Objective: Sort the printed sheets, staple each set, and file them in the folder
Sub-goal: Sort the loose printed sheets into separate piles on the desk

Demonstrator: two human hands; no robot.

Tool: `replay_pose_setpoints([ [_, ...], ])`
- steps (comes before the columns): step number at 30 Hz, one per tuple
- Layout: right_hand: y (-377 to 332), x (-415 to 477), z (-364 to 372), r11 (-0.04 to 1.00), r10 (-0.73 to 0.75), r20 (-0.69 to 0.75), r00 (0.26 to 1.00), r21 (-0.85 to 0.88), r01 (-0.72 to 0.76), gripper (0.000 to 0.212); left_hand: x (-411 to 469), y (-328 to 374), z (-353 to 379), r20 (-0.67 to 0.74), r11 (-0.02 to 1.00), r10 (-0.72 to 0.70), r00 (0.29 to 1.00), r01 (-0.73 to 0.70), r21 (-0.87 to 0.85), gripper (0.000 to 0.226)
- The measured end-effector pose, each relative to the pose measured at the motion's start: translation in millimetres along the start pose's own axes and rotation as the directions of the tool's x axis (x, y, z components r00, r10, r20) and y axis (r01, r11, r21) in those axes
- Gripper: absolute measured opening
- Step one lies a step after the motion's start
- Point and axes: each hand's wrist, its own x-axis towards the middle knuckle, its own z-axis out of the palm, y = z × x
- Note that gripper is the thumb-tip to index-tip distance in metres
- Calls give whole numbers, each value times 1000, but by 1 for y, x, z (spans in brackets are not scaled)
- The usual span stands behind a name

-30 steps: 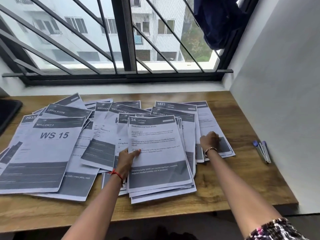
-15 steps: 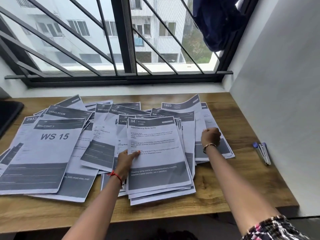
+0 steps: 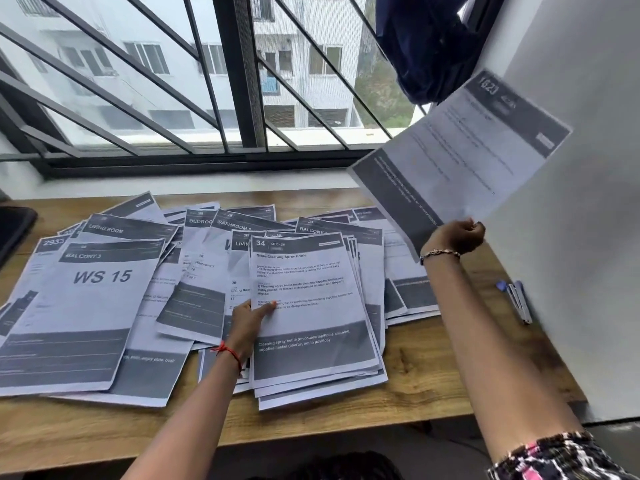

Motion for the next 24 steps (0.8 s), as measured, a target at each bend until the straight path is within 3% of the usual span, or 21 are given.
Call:
replay_pose_setpoints([
  [2, 8, -8, 2, 999, -20, 129, 992, 34, 15, 26, 0, 0, 0, 3, 1000, 1, 1000, -1, 4, 30],
  [4, 22, -19, 1, 997, -77, 348, 934, -1, 83, 26, 1, 0, -1, 5, 1000, -2, 1000, 2, 15, 29],
  [8, 56, -45, -13, 939, -20, 756, 655, -211, 272, 21, -1, 2, 1, -10, 1000, 1, 1000, -1, -16, 31],
  [10, 75, -56, -20, 882, 38, 859, 511, -269, 386, 18, -4, 6, 0, -12, 998, 0, 1000, -1, -66, 44],
  [12, 89, -64, -26, 786, 70, 898, 435, -318, 530, 31, 0, 3, -4, 26, 990, -35, 999, 38, -132, 71],
  [14, 98, -71, -32, 706, 84, 903, 421, -352, 614, 40, 14, -11, -11, 44, 982, -58, 997, 65, -176, 82],
  [17, 103, -79, -37, 630, 119, 904, 411, -388, 672, 36, -2, 5, -5, 54, 989, -39, 998, 46, -138, 81],
  [21, 103, -83, -42, 553, 120, 903, 413, -406, 728, 18, -4, 8, -1, -12, 998, 8, 1000, -9, -64, 38],
  [24, 105, -85, -45, 510, 114, 906, 408, -406, 758, 18, 0, 1, -3, -9, 1000, 13, 1000, -13, 4, 35],
])
